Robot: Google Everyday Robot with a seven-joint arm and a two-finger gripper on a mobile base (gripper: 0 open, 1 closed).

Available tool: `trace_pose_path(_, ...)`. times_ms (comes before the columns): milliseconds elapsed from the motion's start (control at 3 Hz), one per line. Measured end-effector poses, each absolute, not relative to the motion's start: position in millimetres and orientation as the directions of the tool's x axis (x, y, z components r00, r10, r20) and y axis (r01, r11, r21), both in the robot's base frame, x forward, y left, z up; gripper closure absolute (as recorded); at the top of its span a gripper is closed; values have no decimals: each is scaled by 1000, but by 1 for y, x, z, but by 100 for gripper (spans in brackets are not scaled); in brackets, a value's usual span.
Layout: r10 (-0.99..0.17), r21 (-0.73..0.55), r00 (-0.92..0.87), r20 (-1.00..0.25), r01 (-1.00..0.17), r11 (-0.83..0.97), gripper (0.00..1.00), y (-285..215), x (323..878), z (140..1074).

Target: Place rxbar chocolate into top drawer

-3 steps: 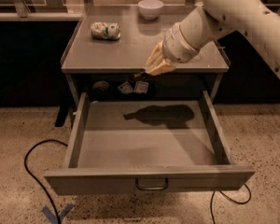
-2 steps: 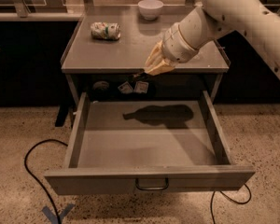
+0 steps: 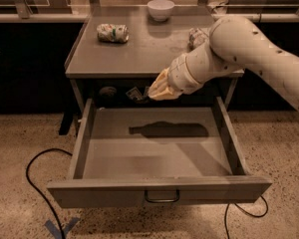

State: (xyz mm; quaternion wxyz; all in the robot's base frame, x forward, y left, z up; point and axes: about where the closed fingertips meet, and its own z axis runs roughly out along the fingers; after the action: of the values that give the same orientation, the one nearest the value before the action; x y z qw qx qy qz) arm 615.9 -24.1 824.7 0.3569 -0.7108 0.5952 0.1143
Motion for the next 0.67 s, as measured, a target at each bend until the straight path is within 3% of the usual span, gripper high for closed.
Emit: trace_pose_path(667,-730,-282,213,-650,-959,-29,100,21,572,704)
